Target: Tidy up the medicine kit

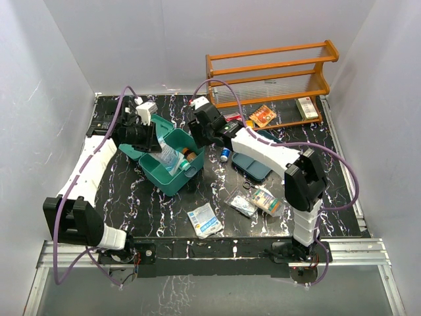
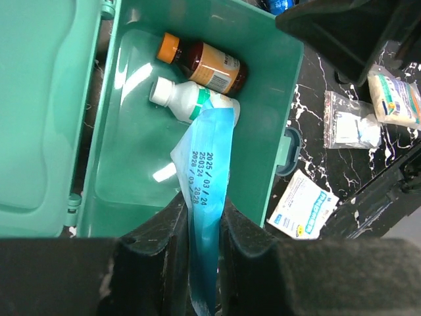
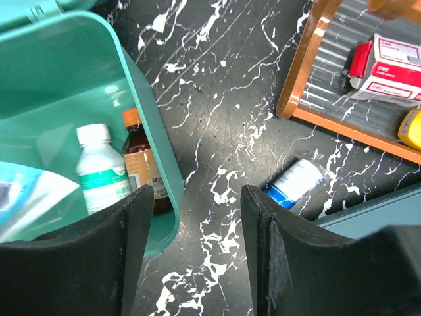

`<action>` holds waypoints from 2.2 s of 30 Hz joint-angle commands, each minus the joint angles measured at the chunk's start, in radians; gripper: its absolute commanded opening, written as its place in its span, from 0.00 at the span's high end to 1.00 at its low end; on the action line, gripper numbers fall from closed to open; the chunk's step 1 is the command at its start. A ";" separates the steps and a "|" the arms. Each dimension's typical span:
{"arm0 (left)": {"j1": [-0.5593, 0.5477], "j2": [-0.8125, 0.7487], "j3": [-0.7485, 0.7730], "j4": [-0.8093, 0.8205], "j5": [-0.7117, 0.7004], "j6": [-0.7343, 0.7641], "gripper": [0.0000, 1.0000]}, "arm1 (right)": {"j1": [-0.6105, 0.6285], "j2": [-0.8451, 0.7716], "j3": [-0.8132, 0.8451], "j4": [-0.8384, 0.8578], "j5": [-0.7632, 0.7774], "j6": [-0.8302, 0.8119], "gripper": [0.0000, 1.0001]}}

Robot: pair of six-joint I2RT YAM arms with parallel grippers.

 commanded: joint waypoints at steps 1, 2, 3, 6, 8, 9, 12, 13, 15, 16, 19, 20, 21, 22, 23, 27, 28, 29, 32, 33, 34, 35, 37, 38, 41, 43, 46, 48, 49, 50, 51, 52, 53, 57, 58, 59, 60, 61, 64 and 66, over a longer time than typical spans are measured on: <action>-0.011 -0.014 0.005 -0.004 0.000 -0.062 0.83 | -0.013 -0.084 0.040 0.043 -0.036 0.054 0.46; -0.012 -0.006 0.013 -0.012 0.002 -0.052 0.83 | -0.014 -0.087 0.037 0.045 -0.042 0.059 0.46; -0.013 0.001 0.023 -0.040 0.005 -0.026 0.83 | -0.014 -0.089 0.034 0.048 -0.046 0.063 0.45; -0.020 0.027 0.078 -0.136 -0.072 0.073 0.87 | -0.016 -0.096 0.021 0.053 -0.054 0.073 0.45; -0.020 0.023 0.098 -0.168 -0.181 0.133 0.90 | -0.016 -0.100 0.017 0.053 -0.051 0.074 0.45; -0.020 0.021 0.097 -0.177 -0.203 0.156 0.90 | -0.016 -0.103 0.016 0.053 -0.048 0.075 0.45; -0.020 0.038 0.082 -0.199 -0.125 0.180 0.87 | -0.016 -0.110 0.008 0.058 -0.044 0.073 0.45; -0.020 0.050 0.075 -0.212 -0.080 0.184 0.87 | -0.017 -0.112 0.006 0.058 -0.048 0.073 0.45; -0.020 0.085 0.076 -0.253 -0.009 0.188 0.87 | -0.017 -0.114 0.002 0.061 -0.059 0.075 0.45; -0.020 0.096 0.070 -0.256 0.009 0.186 0.87 | -0.018 -0.116 -0.002 0.063 -0.064 0.076 0.46; -0.020 0.111 0.070 -0.240 0.087 0.182 0.87 | -0.017 -0.120 -0.020 0.075 -0.075 0.080 0.46; -0.020 0.115 0.074 -0.233 0.111 0.180 0.86 | -0.017 -0.121 -0.024 0.078 -0.075 0.081 0.46; -0.019 0.120 0.076 -0.223 0.122 0.172 0.85 | -0.017 -0.121 -0.026 0.080 -0.075 0.081 0.46; -0.020 0.129 0.076 -0.219 0.120 0.165 0.84 | -0.017 -0.122 -0.027 0.081 -0.073 0.081 0.46; -0.020 0.141 0.080 -0.221 0.109 0.157 0.81 | -0.017 -0.122 -0.029 0.083 -0.070 0.080 0.46; -0.050 0.189 0.105 -0.234 0.038 0.146 0.75 | -0.017 -0.121 -0.030 0.087 -0.043 0.069 0.46; -0.059 0.195 0.108 -0.237 0.026 0.145 0.73 | -0.017 -0.123 -0.032 0.091 -0.036 0.067 0.46; -0.065 0.200 0.104 -0.241 0.015 0.142 0.72 | -0.019 -0.125 -0.035 0.094 -0.032 0.067 0.46; -0.079 0.203 0.090 -0.248 -0.023 0.148 0.69 | -0.020 -0.128 -0.046 0.106 -0.030 0.065 0.46; -0.081 0.201 0.098 -0.249 -0.044 0.150 0.69 | -0.022 -0.130 -0.048 0.109 -0.031 0.065 0.46; -0.081 0.201 0.112 -0.251 -0.069 0.147 0.67 | -0.021 -0.132 -0.051 0.112 -0.033 0.066 0.46; -0.081 0.201 0.127 -0.250 -0.094 0.144 0.64 | -0.023 -0.133 -0.054 0.117 -0.034 0.065 0.46; -0.081 0.203 0.158 -0.241 -0.150 0.134 0.61 | -0.024 -0.135 -0.057 0.121 -0.038 0.066 0.46; -0.081 0.206 0.172 -0.237 -0.166 0.131 0.59 | -0.026 -0.135 -0.057 0.122 -0.040 0.066 0.46; -0.081 0.214 0.196 -0.235 -0.211 0.134 0.52 | -0.026 -0.138 -0.064 0.127 -0.043 0.066 0.46; -0.081 0.209 0.204 -0.232 -0.237 0.135 0.49 | -0.028 -0.143 -0.072 0.128 -0.043 0.065 0.46; -0.081 0.199 0.212 -0.226 -0.269 0.136 0.46 | -0.029 -0.153 -0.084 0.134 -0.043 0.066 0.46; -0.081 0.194 0.215 -0.223 -0.286 0.131 0.46 | -0.030 -0.157 -0.089 0.136 -0.044 0.067 0.46; -0.081 0.192 0.212 -0.220 -0.291 0.122 0.45 | -0.030 -0.157 -0.091 0.136 -0.043 0.068 0.46; -0.082 0.190 0.209 -0.215 -0.297 0.106 0.45 | -0.030 -0.159 -0.093 0.136 -0.042 0.068 0.46; -0.081 0.188 0.206 -0.210 -0.299 0.093 0.45 | -0.031 -0.161 -0.095 0.136 -0.040 0.073 0.46; -0.082 0.182 0.197 -0.201 -0.294 0.080 0.45 | -0.032 -0.163 -0.097 0.135 -0.034 0.081 0.46; -0.081 0.174 0.188 -0.186 -0.294 0.065 0.47 | -0.033 -0.166 -0.101 0.138 -0.030 0.092 0.46; -0.110 0.116 0.125 -0.098 -0.317 -0.004 0.52 | -0.039 -0.167 -0.111 0.144 0.008 0.137 0.46; -0.119 0.101 0.110 -0.071 -0.318 -0.028 0.52 | -0.041 -0.167 -0.113 0.146 0.016 0.152 0.46; -0.128 0.090 0.094 -0.047 -0.319 -0.055 0.53 | -0.042 -0.182 -0.117 0.151 0.026 0.166 0.47; -0.142 0.083 0.079 -0.026 -0.329 -0.085 0.54 | -0.045 -0.203 -0.122 0.156 0.042 0.181 0.47; -0.157 0.080 0.064 -0.009 -0.339 -0.108 0.56 | -0.049 -0.213 -0.130 0.164 0.056 0.197 0.47; -0.231 0.079 0.015 0.026 -0.431 -0.170 0.60 | -0.066 -0.252 -0.170 0.202 0.071 0.238 0.47; -0.289 0.083 -0.014 0.043 -0.589 -0.237 0.62 | -0.080 -0.273 -0.200 0.228 0.066 0.259 0.47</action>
